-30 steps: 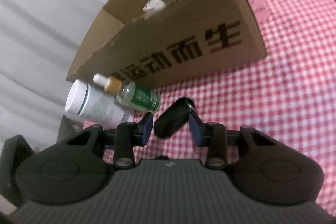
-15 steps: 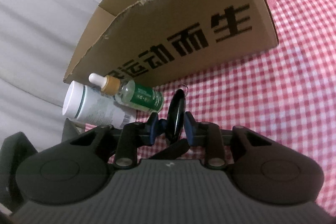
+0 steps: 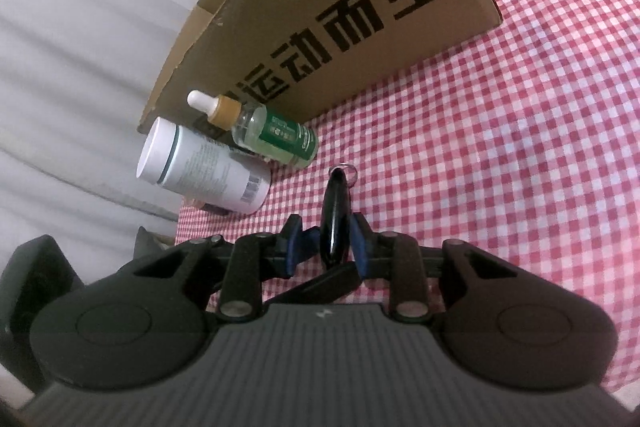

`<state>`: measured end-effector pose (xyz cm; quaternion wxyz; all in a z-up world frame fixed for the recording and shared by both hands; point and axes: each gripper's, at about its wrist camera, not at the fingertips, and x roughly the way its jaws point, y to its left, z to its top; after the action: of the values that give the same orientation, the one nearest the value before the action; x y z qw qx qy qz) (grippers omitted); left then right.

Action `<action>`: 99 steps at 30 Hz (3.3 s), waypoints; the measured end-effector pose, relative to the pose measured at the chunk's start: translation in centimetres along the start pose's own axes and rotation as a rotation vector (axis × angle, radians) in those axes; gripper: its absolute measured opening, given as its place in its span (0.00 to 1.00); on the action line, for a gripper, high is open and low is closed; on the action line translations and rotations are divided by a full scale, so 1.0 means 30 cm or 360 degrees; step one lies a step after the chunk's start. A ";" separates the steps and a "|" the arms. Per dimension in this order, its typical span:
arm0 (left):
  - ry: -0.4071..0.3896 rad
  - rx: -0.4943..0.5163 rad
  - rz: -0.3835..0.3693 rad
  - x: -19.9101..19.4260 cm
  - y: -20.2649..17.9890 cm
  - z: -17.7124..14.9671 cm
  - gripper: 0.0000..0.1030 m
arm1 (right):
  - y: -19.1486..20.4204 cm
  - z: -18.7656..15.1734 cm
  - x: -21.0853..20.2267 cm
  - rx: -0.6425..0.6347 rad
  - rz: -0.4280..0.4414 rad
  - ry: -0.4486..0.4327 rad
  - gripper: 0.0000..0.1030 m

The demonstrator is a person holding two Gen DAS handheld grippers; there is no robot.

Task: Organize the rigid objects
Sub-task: 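Lower the right gripper onto the black oval case and close on it, then carry the black oval case with the right gripper into the box and release, then withdraw the right gripper from the box back toward the table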

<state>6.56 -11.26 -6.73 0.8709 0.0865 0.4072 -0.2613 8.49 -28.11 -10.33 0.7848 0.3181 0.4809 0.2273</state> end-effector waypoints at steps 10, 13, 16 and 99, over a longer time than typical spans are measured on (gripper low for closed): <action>-0.0022 -0.0012 0.0015 -0.007 0.009 0.005 0.24 | 0.009 0.009 0.029 -0.0008 -0.0015 -0.0044 0.20; -0.0039 0.0006 0.0018 -0.018 -0.002 0.003 0.22 | 0.009 0.001 0.017 0.0004 -0.0019 -0.0055 0.19; -0.0065 0.0024 0.0019 -0.032 -0.011 0.005 0.21 | 0.014 -0.004 -0.017 -0.0007 -0.0015 -0.0074 0.19; -0.0267 -0.0085 0.0125 -0.521 0.175 0.245 0.93 | 0.513 0.135 -0.469 -0.0885 -0.0383 -0.0634 0.99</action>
<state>5.87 -3.46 9.53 0.9136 0.0568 0.3358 -0.2222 5.24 -27.89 10.66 0.9407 0.0716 0.2724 0.1890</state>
